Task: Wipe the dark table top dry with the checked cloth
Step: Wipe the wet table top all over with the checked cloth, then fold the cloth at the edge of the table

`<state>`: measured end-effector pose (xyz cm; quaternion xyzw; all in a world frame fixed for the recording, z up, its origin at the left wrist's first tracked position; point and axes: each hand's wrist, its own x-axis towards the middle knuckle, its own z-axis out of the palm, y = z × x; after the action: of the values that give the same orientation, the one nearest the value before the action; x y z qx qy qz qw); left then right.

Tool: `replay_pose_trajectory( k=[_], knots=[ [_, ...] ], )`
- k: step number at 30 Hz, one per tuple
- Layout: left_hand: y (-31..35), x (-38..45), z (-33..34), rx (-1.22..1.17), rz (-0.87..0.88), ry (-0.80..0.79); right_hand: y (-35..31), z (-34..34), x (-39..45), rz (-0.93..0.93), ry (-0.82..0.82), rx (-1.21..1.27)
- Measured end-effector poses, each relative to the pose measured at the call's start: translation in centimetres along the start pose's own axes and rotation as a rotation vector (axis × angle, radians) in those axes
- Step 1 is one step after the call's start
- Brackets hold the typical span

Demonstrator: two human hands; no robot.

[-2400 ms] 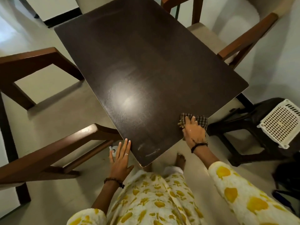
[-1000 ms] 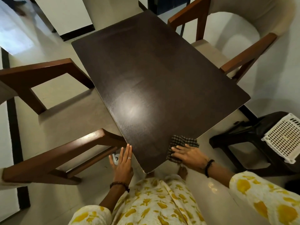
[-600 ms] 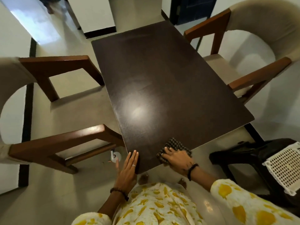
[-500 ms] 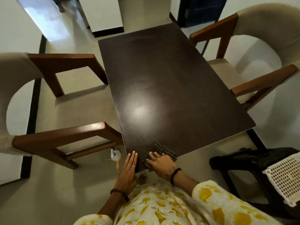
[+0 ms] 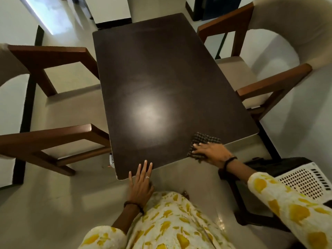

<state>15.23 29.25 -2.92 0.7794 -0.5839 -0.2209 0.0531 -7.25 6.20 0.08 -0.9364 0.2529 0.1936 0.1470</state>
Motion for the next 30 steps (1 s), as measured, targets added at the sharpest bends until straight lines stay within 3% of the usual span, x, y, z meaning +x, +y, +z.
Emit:
replay_pose_trajectory(
  k=[3, 7, 15, 23, 30],
  knots=[
    [1.2, 0.9, 0.8, 0.102, -0.06, -0.071, 2.7, -1.6, -1.0, 0.041, -0.033, 0.003],
    [1.8, 1.9, 2.2, 0.163, -0.143, -0.124, 1.2, -1.7, -0.4, 0.083, 0.001, 0.015],
    [6.2, 5.4, 1.3, 0.138, 0.0, -0.118, -3.9, 0.2, 2.1, -0.007, 0.005, 0.068],
    [13.3, 12.0, 1.8, 0.094, 0.242, -0.116, 4.4, 0.8, -0.6, -0.042, 0.074, 0.151],
    [19.6, 18.8, 2.0, 0.221, 0.463, -0.181, 13.8, -0.6, -3.5, 0.0, -0.037, 0.131]
  ],
)
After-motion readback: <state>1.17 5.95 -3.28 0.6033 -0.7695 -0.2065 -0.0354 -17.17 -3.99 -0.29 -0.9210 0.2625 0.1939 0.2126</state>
